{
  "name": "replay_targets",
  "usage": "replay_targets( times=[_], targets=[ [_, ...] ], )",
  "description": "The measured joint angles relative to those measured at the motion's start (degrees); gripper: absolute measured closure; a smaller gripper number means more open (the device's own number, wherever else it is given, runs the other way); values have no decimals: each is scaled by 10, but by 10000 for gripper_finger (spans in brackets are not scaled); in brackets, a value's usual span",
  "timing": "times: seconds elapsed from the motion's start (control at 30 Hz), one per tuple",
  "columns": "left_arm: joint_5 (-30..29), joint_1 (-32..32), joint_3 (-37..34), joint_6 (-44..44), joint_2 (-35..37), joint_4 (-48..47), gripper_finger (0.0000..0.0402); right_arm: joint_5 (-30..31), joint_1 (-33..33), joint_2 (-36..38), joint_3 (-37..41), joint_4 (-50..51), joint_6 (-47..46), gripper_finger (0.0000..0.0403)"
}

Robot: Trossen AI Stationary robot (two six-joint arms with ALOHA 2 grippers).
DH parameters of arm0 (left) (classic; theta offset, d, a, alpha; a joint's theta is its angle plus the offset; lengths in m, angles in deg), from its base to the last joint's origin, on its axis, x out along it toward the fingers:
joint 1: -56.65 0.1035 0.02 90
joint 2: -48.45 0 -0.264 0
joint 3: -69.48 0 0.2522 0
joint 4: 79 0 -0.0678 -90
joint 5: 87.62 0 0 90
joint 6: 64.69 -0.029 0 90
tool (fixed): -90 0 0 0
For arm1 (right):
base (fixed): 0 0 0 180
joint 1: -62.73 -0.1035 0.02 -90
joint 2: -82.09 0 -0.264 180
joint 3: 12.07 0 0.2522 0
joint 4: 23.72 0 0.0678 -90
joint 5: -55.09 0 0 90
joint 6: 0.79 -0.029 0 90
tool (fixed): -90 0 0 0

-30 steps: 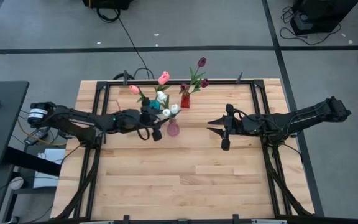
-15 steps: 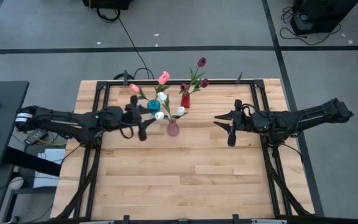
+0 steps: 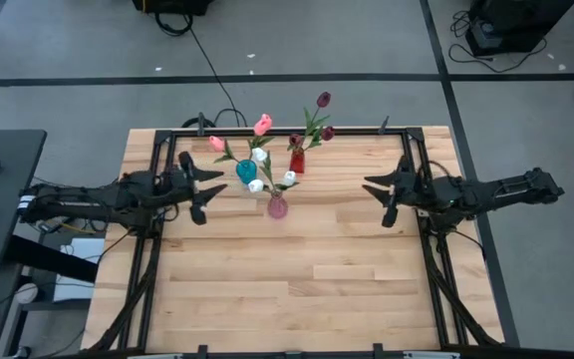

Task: Sort flowers into vase by color
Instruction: Return to Home Position

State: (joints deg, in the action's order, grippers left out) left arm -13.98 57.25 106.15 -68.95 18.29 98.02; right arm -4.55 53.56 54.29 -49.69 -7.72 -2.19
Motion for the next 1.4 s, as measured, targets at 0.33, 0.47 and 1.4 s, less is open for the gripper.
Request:
replay_targets(
  times=[0.33,0.47,1.4],
  targets=[
    [13,0,-59,0,107,-17,239,-35,0,168,33,26,11,308],
    [13,0,-64,0,131,-36,239,-45,0,202,33,27,11,331],
    [78,-1,-111,-41,302,-67,239,-74,19,259,235,-230,-57,375]
  ],
)
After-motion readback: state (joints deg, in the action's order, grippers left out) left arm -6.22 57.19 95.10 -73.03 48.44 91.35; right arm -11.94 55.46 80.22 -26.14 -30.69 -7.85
